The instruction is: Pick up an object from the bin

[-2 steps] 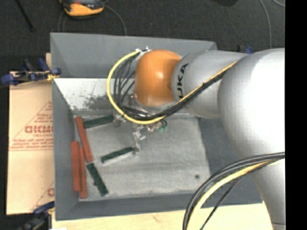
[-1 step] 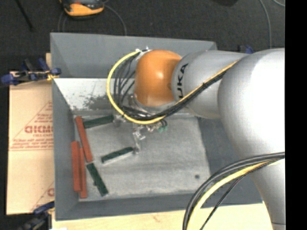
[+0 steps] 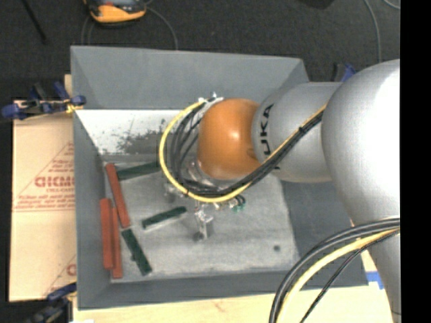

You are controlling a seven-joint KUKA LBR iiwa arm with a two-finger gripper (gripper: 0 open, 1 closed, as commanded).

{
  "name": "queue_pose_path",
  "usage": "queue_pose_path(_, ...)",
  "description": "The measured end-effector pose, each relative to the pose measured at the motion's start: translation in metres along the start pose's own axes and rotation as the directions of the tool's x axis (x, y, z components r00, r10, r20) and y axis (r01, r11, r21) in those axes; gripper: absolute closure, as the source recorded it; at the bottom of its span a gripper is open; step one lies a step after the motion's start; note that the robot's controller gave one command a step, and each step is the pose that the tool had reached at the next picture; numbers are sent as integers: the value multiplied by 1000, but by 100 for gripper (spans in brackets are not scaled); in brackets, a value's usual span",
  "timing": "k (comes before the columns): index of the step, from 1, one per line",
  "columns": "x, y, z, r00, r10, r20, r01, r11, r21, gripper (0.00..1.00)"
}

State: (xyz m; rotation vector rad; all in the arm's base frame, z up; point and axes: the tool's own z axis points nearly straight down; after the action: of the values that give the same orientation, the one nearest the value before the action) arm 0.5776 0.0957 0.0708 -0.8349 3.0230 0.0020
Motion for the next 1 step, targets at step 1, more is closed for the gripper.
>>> queue_pose_path(1, -35, 30, 0, 971, -240, -2, 240, 971, -1, 100)
